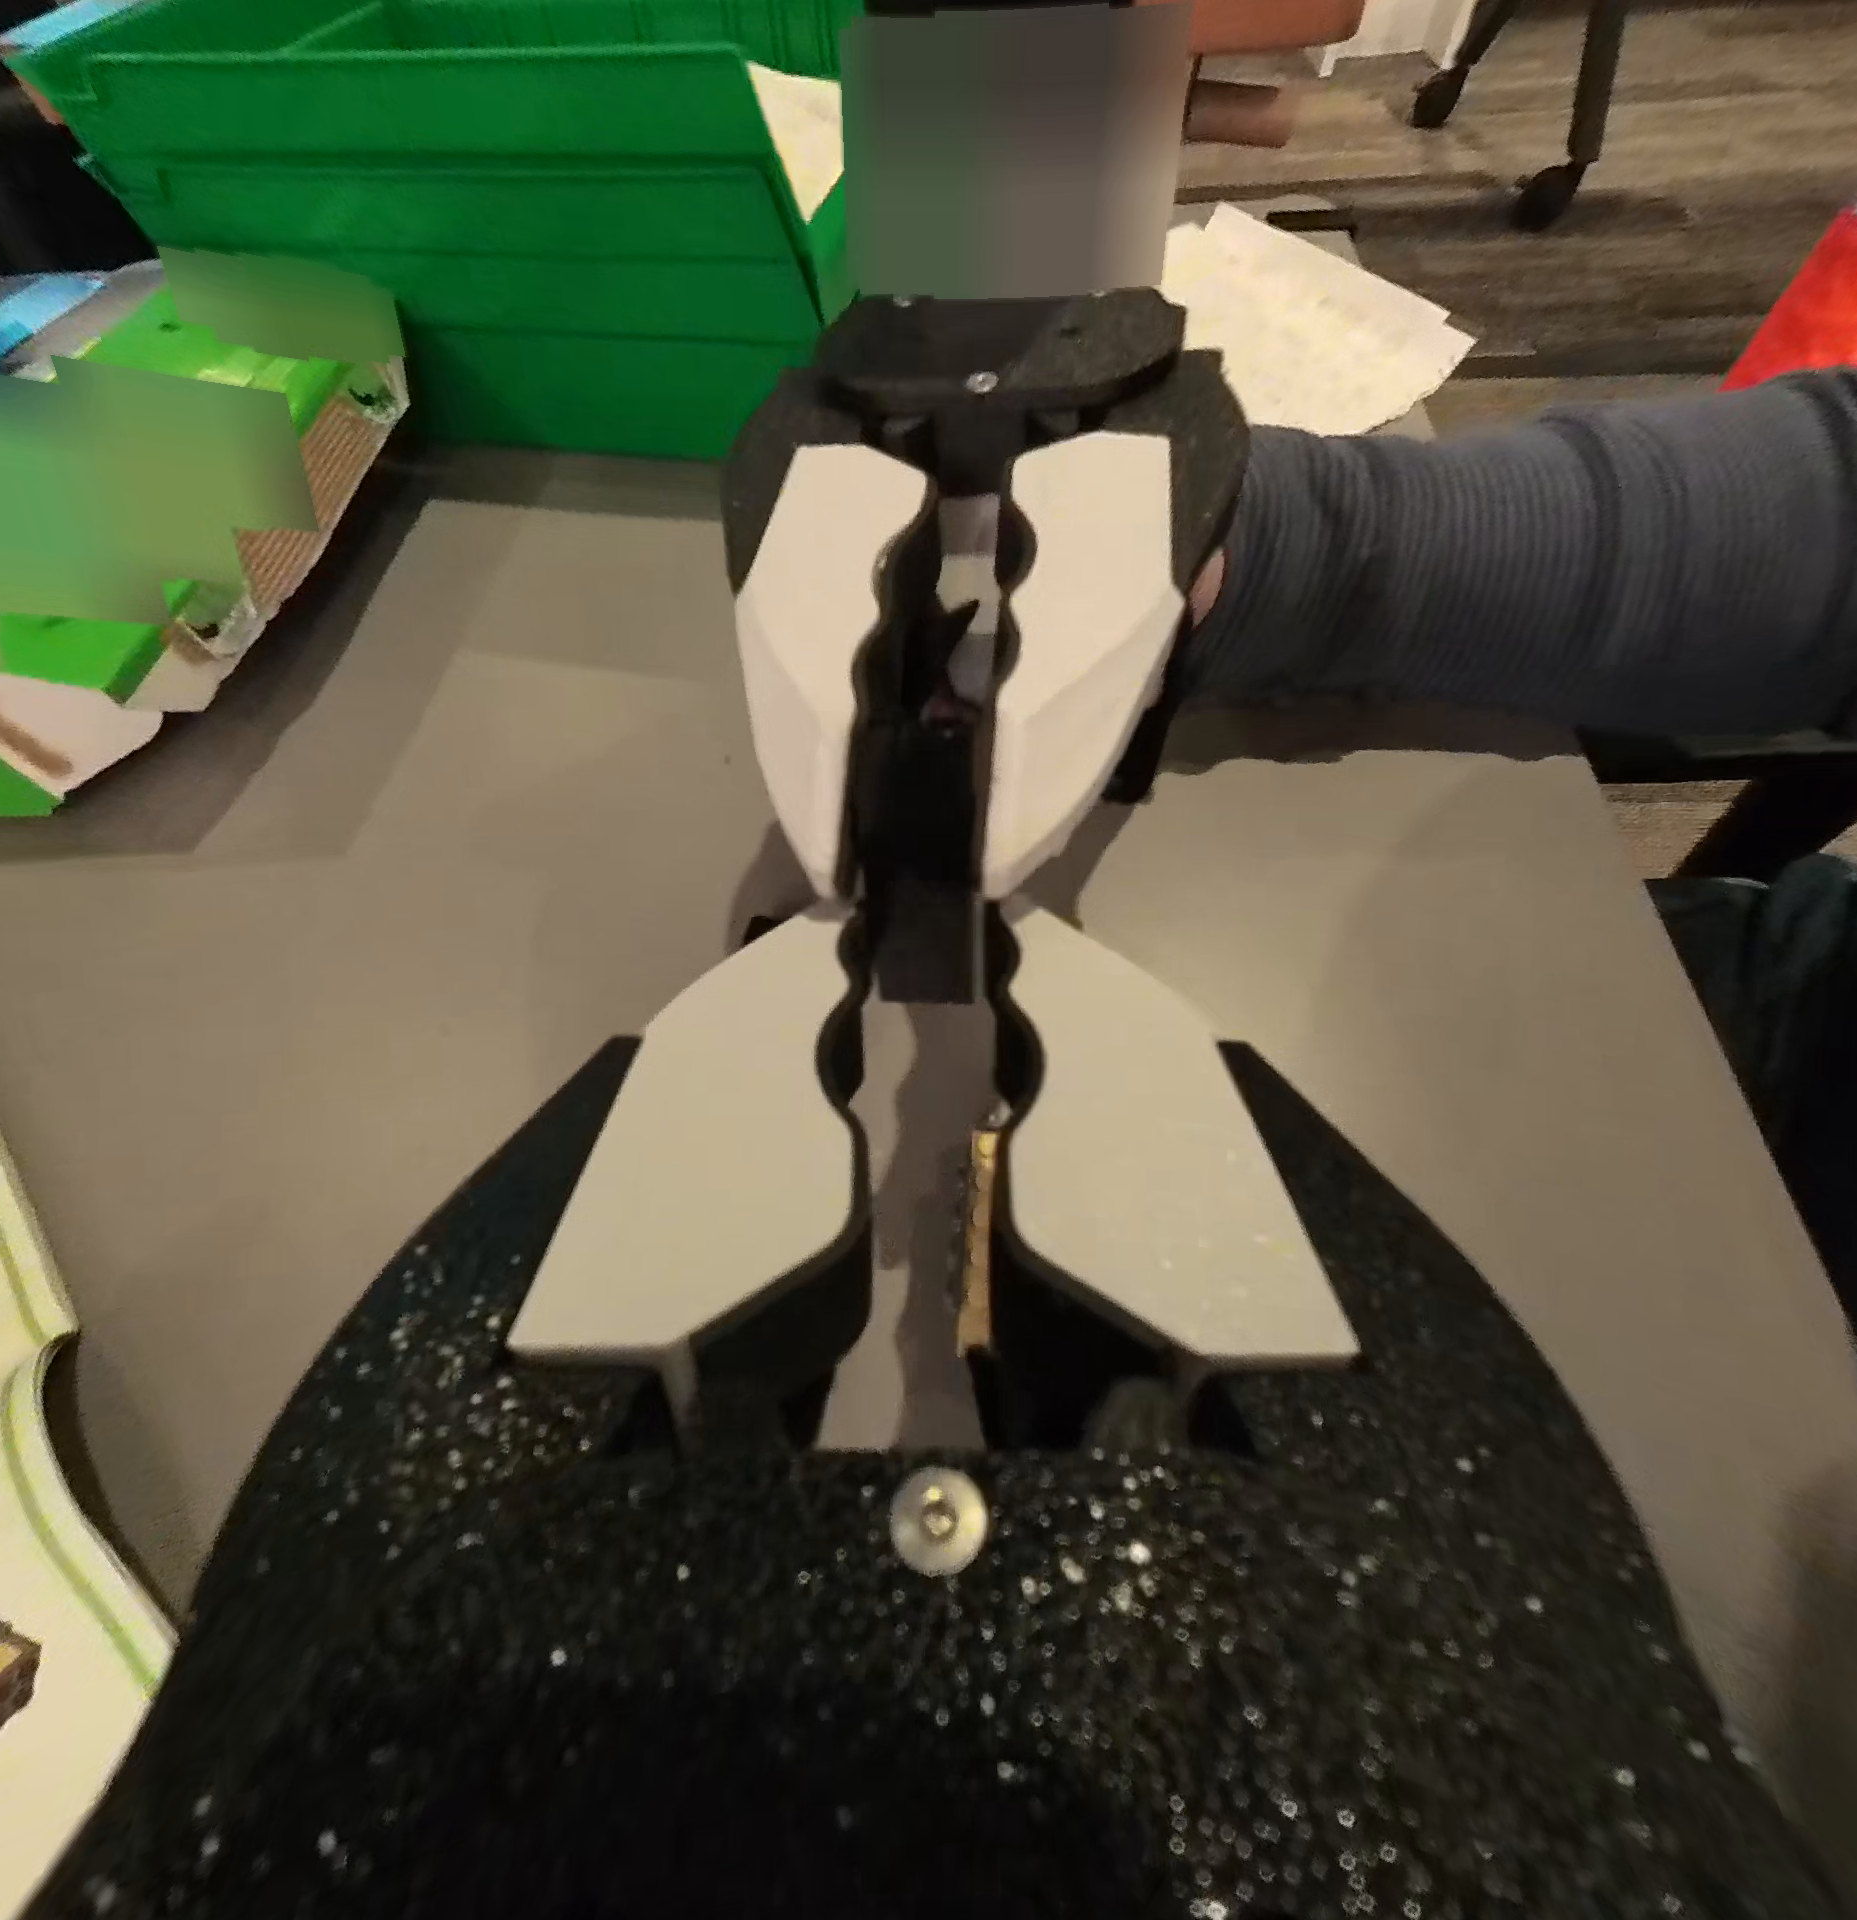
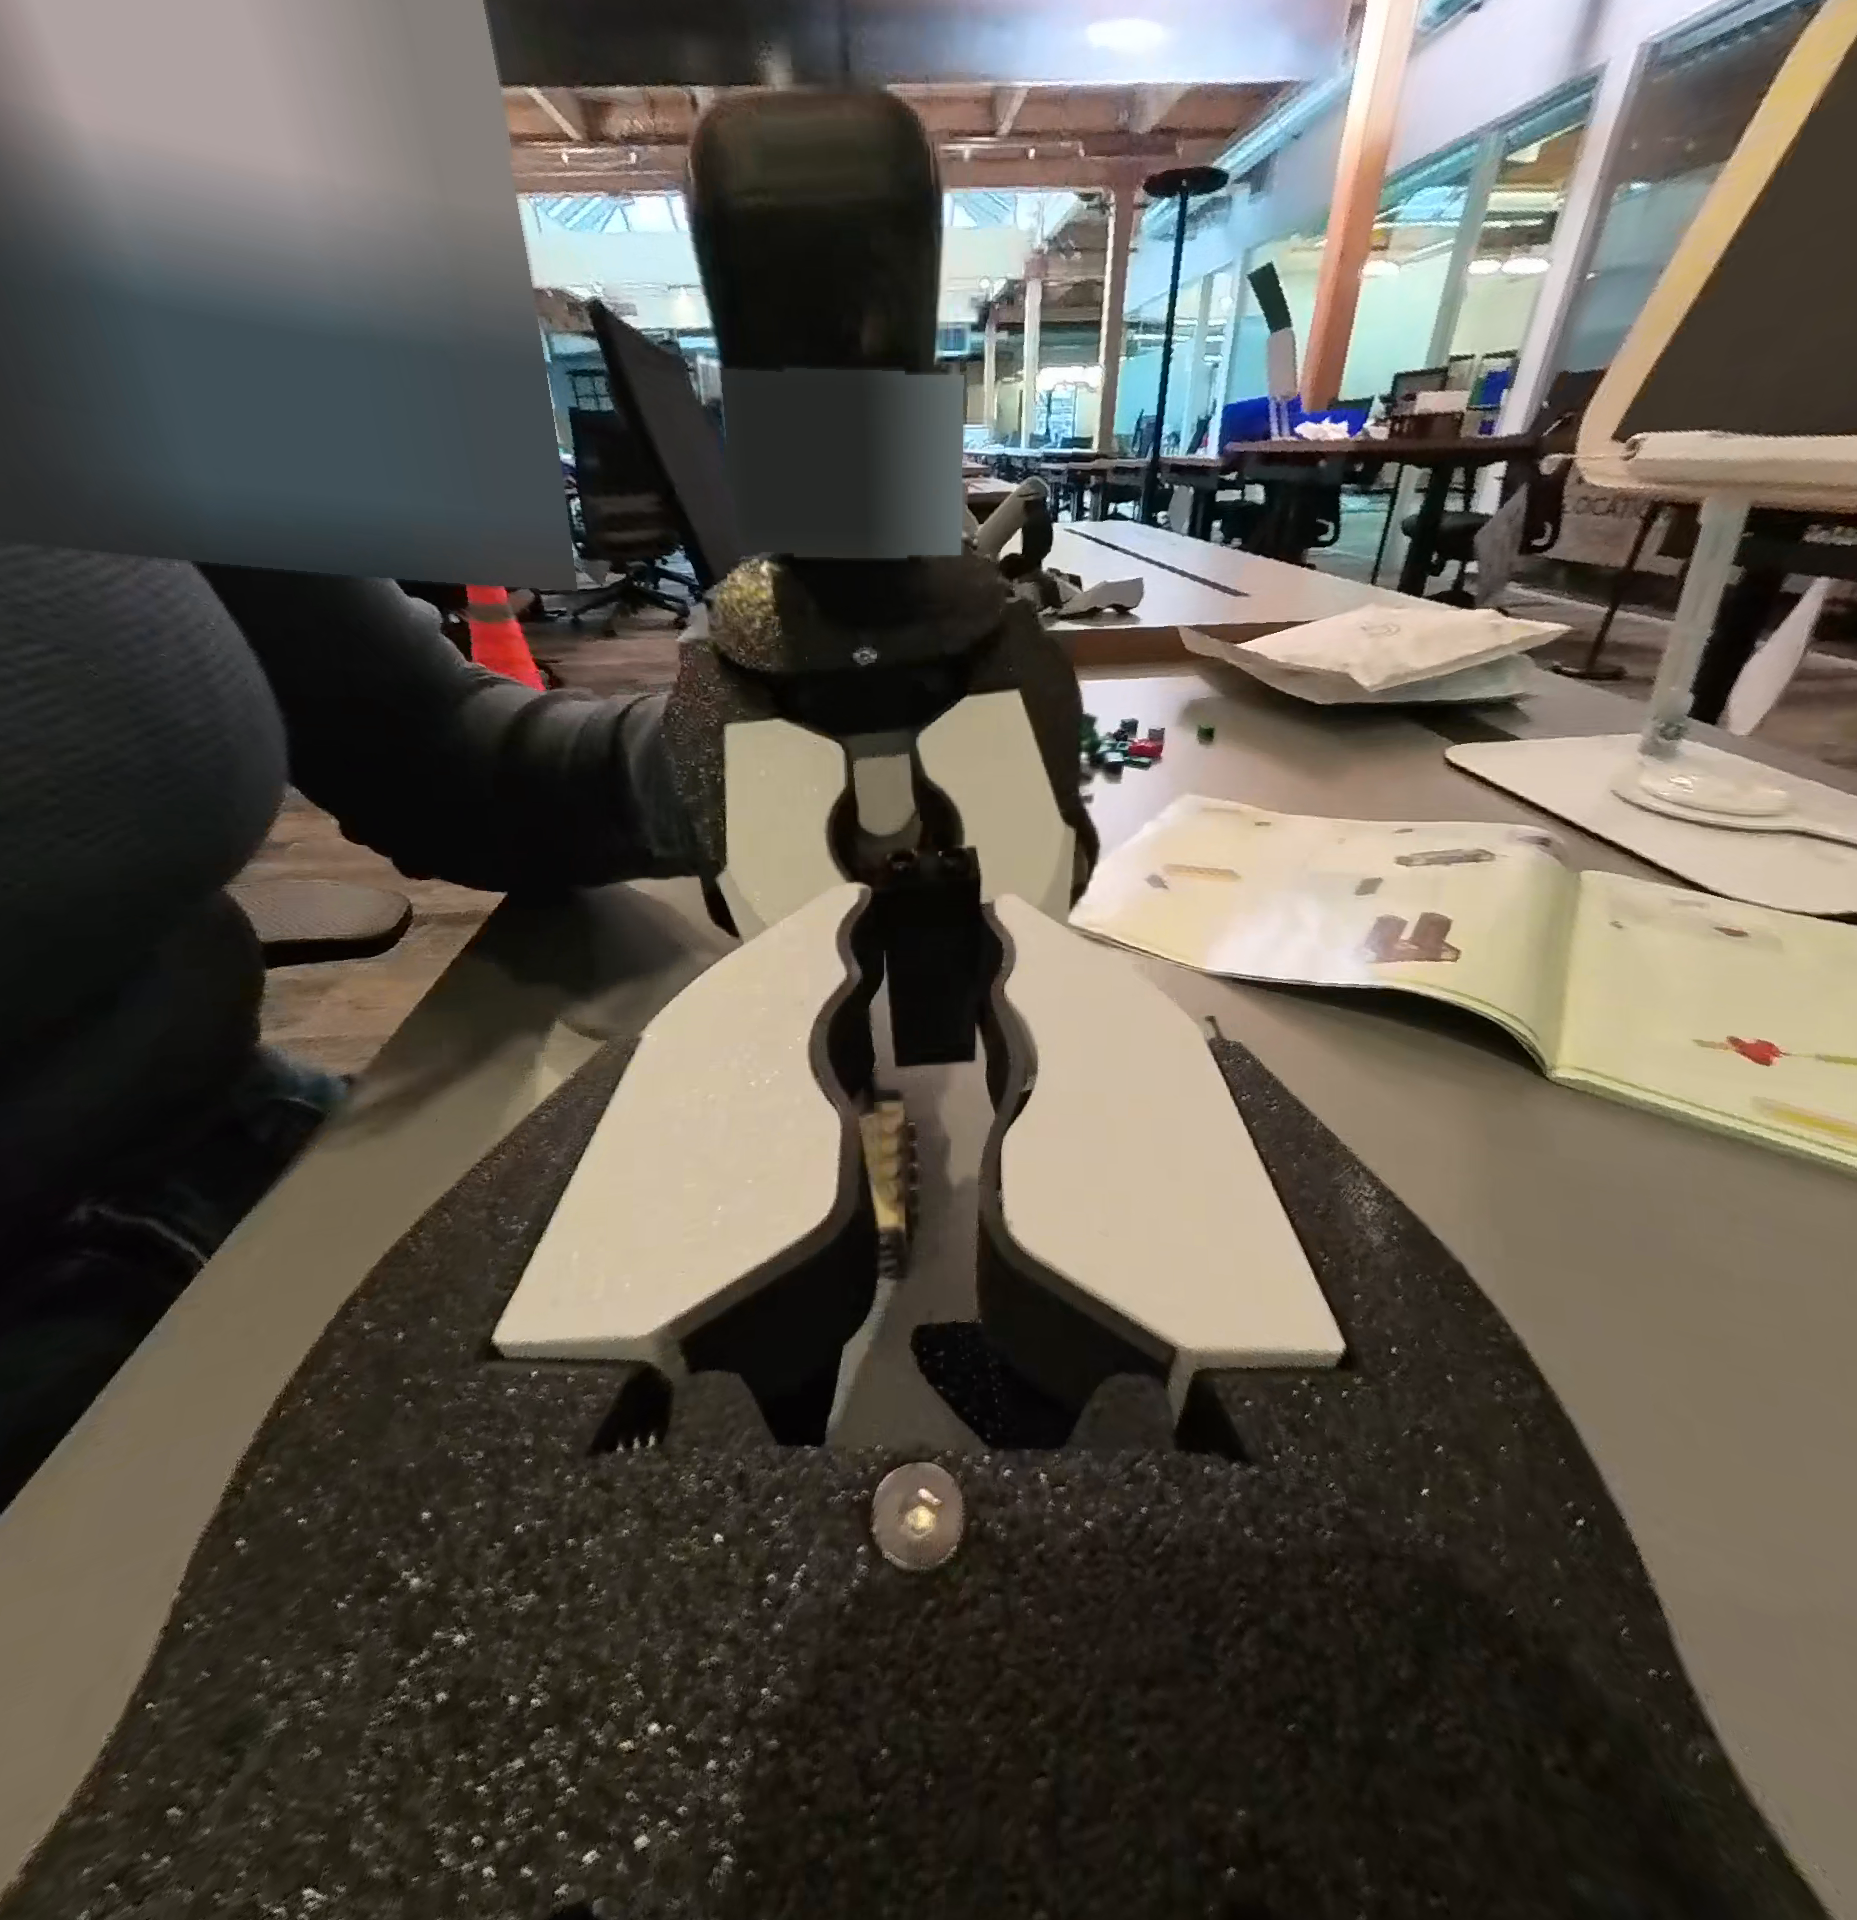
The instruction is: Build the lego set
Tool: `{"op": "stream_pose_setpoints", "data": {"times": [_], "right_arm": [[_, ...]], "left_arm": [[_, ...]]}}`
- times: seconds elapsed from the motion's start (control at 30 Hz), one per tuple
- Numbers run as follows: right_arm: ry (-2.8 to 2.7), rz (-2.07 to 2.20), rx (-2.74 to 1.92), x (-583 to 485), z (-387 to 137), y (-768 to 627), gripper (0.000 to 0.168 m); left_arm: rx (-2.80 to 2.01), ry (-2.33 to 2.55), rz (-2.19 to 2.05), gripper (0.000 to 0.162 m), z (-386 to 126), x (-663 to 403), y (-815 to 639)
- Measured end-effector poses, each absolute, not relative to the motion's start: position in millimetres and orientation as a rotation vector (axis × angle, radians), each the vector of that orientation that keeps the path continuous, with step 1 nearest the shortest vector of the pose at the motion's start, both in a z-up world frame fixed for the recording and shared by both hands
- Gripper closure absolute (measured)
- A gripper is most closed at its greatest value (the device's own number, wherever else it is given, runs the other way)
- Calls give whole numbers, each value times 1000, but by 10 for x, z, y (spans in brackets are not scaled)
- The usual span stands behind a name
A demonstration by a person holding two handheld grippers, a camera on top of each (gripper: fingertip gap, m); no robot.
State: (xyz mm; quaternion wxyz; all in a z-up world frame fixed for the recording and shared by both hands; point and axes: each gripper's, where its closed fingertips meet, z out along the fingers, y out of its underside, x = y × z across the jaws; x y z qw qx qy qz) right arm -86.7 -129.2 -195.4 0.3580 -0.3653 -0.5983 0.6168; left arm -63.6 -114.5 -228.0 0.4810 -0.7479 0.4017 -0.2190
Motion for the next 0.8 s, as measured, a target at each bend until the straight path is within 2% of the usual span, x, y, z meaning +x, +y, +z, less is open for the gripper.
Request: {"op": "stream_pose_setpoints", "data": {"times": [0.13, 0.2, 0.3, 0.37, 0.43, 0.8], "right_arm": [[-1584, 1510, -932, -865, -1992, -1304, 151], [-1585, 1449, -917, -852, -1986, -1296, 140], [-1632, 1427, -921, -829, -2024, -1338, 139], [-1660, 1437, -932, -834, -2052, -1373, 142], [-1697, 1447, -933, -829, -2090, -1414, 151], [-1560, 1626, -881, -739, -1823, -1373, 151]], "left_arm": [[-1848, 983, -517, 145, -2328, -649, -1148], [-1877, 1017, -538, 145, -2372, -649, -1189], [-1891, 1070, -516, 145, -2404, -659, -1227], [-1908, 1118, -502, 145, -2437, -658, -1259], [-1931, 1152, -458, 145, -2476, -676, -1263], [-1839, 1094, -501, 145, -2380, -633, -1266]]}}
